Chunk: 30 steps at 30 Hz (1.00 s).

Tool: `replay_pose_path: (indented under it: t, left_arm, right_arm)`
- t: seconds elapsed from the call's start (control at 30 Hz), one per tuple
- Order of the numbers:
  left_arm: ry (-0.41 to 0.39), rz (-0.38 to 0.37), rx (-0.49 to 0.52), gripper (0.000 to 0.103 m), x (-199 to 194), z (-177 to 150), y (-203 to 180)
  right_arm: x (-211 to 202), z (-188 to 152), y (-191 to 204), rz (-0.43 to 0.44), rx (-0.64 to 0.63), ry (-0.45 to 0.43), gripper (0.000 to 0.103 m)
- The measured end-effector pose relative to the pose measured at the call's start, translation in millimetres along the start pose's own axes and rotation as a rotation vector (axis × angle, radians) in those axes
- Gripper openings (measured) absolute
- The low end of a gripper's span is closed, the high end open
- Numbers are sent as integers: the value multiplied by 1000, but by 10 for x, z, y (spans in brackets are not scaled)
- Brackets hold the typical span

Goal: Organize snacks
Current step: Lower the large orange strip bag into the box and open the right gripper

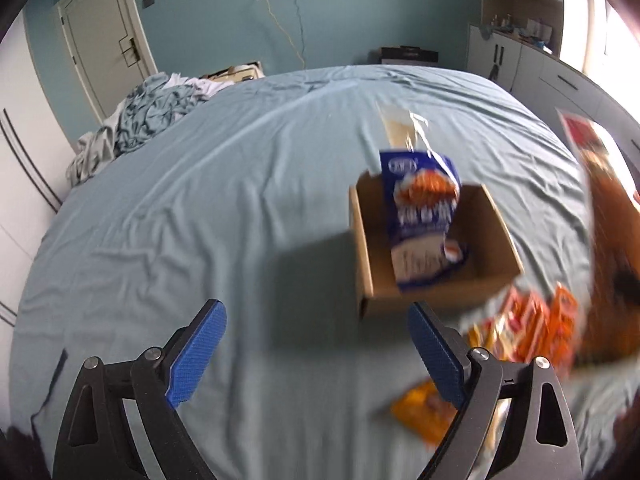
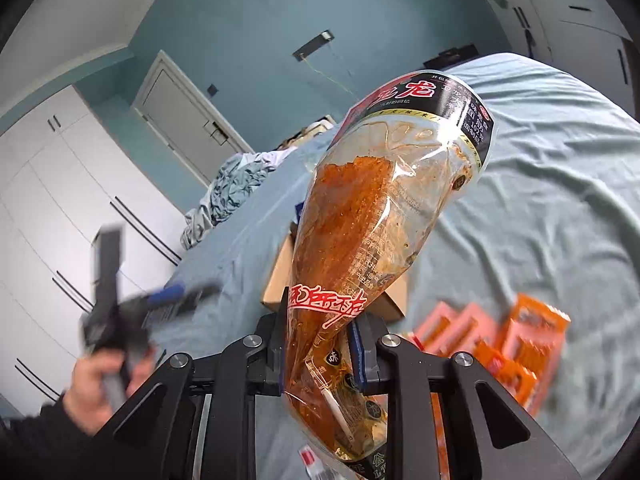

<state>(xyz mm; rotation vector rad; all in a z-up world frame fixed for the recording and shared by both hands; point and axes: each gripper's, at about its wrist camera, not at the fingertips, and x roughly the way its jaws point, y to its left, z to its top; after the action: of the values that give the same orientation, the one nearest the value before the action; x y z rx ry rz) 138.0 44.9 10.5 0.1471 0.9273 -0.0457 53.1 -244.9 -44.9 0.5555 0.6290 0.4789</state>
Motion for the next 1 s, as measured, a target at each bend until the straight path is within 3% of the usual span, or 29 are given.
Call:
replay_pose_path:
  t: [0.1,0.27,0.47,0.6,0.63,0.7,0.8,0.9,1.0]
  left_arm:
    - [38,-39,-1,96,-202,-267,-37]
    - [22,-117,-3,103,-408,-515,-161]
    - [6,-67,102,103,-255,-659,-312]
    - [40,-118,64,103,-195,-636,-250]
    - [45,-140,46,103,-197,-633,-225]
    - [58,-173,22,103,-192,-633,-199]
    - [69,-177,8,103,-192,-657,-193]
    - [59,-159,8,103,-216,-668,-181]
    - [54,-150,11,103,-241,-674,-184]
  right_arm:
    - [240,292,153,15,-53,0,22]
    - [936,700,399,-39,-163,50,22]
    - [1637,767,605,-149,-274,116,23]
    - [1945,597,841,-320,-407,184,46]
    - [1963,546,895,-362,-447,188,47]
    - [1866,496,1007,-430,-500,137,52]
    - [1485,417,1126,-497,-484,58,80]
    - [1012,259,1236,-495,-452,33,83]
    - [521,29,1248,-591,-483,11,83]
